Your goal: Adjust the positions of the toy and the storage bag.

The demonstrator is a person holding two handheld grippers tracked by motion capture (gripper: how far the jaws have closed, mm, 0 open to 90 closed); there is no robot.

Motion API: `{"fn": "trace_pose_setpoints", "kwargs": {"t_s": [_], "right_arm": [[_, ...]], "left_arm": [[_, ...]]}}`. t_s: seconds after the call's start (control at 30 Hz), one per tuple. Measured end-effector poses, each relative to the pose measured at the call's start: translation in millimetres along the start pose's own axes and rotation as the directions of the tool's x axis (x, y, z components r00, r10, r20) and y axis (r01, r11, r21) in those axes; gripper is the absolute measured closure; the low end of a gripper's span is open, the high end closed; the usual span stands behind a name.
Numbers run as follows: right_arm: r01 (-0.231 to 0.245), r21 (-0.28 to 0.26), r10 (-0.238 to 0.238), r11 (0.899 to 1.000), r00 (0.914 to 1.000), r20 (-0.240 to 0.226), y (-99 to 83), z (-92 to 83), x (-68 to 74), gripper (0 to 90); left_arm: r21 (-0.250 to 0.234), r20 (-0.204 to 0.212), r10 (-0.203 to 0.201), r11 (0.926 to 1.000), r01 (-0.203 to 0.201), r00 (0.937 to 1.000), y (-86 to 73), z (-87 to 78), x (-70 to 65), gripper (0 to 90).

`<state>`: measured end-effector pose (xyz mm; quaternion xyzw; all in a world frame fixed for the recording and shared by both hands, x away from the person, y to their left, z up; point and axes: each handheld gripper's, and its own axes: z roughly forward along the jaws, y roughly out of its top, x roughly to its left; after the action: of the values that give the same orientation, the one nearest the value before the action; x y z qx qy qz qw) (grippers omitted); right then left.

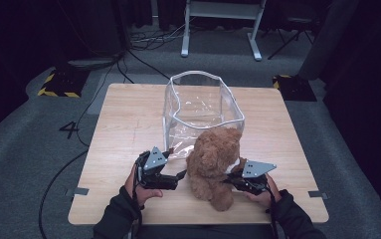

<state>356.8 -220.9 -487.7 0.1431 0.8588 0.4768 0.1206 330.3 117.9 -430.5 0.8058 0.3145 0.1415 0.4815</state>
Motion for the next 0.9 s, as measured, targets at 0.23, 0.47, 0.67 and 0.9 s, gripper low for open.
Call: {"fn": "trace_pose_setpoints", "kwargs": {"t_s": [0.23, 0.47, 0.67, 0.9], "right_arm": [[0.006, 0.006, -0.006, 1.0, 1.0, 0.001, 0.5, 2.3, 1.6, 84.0], [0.018, 0.016, -0.018, 1.0, 0.9998, -0.002, 1.3, 4.6, 3.3, 84.2], [0.02, 0.026, -0.02, 0.999, 0.9998, -0.006, 1.1, 5.8, 3.6, 84.4], [0.026, 0.038, -0.025, 0.999, 0.9997, -0.007, 0.0, 7.3, 3.6, 84.5]], "left_arm": [[-0.027, 0.034, 0.008, 0.9996, -0.007, 0.9994, 10.6, 6.5, -11.3, 16.2], [-0.055, 0.024, -0.015, 0.9983, 0.016, 0.9996, 18.0, 13.8, -14.5, 15.8], [-0.048, 0.016, -0.001, 0.9988, 0.002, 0.9999, 20.8, 20.1, -15.7, 15.7], [-0.028, 0.071, 0.043, 0.9988, -0.041, 0.9965, 20.3, 25.3, -21.7, 15.9]]}}
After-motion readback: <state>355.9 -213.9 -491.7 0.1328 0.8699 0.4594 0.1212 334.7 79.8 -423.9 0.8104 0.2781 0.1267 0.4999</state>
